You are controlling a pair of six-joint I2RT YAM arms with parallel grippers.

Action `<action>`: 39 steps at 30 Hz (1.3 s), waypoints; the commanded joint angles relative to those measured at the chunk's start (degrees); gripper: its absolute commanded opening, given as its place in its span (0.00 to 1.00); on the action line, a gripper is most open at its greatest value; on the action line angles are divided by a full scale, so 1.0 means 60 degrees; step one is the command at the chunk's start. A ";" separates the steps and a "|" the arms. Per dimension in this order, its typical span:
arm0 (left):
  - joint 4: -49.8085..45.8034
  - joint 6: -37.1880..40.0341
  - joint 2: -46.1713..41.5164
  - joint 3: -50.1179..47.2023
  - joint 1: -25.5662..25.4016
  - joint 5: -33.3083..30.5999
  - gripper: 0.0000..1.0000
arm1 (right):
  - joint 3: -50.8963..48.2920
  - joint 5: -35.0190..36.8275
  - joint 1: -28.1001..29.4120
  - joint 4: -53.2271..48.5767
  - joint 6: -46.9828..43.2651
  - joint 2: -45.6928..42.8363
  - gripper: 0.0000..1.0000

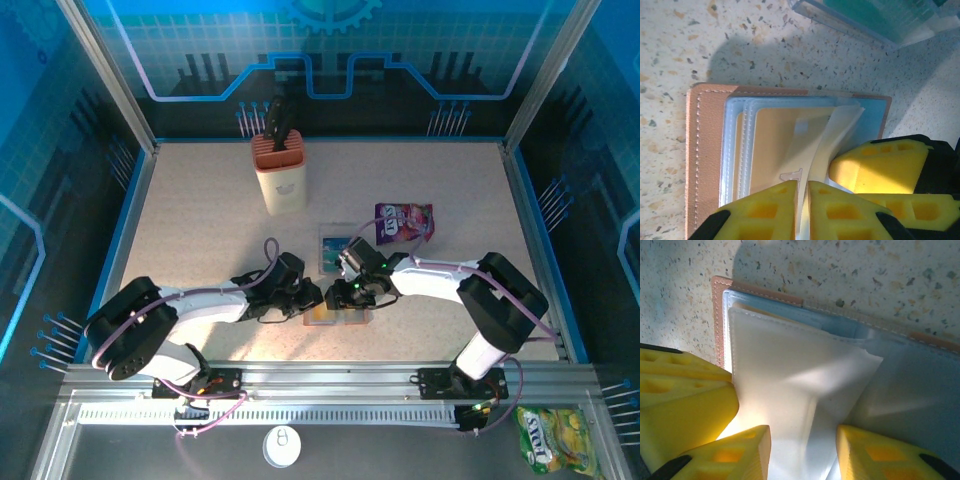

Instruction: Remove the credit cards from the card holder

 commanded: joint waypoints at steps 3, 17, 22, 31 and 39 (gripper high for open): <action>0.0085 -0.0030 -0.0081 0.0253 -0.0077 0.0243 0.12 | -0.0091 -0.0014 -0.0131 -0.0299 -0.0148 -0.0696 0.40; -0.0399 0.0193 -0.0086 0.0993 -0.0213 0.0405 0.13 | -0.0243 0.0221 -0.0738 -0.1046 -0.0406 -0.1980 0.40; -0.0319 0.0210 0.0379 0.1390 -0.0359 0.0521 0.15 | -0.0323 0.0380 -0.1030 -0.1464 -0.0606 -0.2526 0.40; 0.0022 0.0207 0.1322 0.2031 -0.0635 0.0741 0.19 | -0.0686 0.0481 -0.1733 -0.1879 -0.0814 -0.3534 0.40; 0.0187 0.0231 0.2081 0.2585 -0.0697 0.0978 0.33 | -0.0828 0.0496 -0.1970 -0.2182 -0.0848 -0.3986 0.41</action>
